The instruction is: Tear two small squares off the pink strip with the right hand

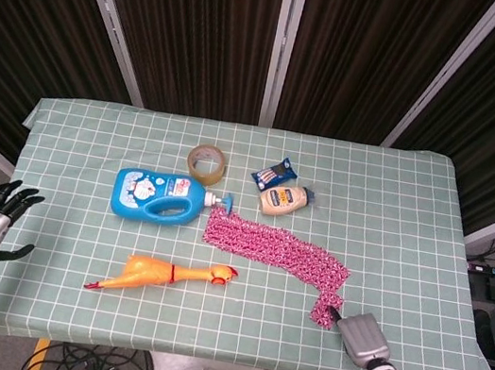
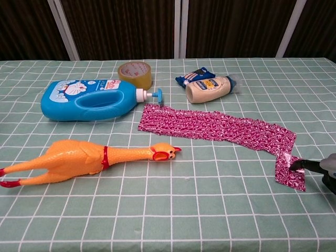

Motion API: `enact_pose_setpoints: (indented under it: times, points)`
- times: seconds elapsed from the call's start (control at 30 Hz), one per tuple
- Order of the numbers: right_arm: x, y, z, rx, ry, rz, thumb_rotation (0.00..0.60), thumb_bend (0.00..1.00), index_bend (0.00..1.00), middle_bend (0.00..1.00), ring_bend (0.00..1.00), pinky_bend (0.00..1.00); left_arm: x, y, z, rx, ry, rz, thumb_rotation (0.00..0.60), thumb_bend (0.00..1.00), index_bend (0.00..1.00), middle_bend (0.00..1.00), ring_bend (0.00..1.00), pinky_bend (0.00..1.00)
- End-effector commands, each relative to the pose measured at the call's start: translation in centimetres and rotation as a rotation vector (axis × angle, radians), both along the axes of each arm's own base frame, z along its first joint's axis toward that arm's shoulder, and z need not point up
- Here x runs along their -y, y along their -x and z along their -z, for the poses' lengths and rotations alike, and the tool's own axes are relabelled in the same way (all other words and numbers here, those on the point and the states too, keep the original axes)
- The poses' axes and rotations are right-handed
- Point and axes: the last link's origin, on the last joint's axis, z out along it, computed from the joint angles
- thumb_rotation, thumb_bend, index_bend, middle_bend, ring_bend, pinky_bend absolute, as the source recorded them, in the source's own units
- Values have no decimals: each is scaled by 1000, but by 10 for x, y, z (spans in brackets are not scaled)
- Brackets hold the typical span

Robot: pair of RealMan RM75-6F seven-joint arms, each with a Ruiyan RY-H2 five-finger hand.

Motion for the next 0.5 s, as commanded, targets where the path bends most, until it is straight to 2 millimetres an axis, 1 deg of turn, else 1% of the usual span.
enact_pose_setpoints:
  times: [0.03,0.33,0.5]
  points:
    - [-6,-4,1,-2,-14,-23,600,1000,212,928,847,735,0,-1,0,0,1,1,600,176,170,123,3,106]
    - [-10,-17,7,16,-31,-71,600,1000,212,928,847,735,1,0,-3,1,-9,0,600,176,170,123,3,106]
    - [-6,-24,10,26,-15,-99,600,1000,212,928,847,735,1,1,-6,2,-15,-4,600,176,170,123,3,106]
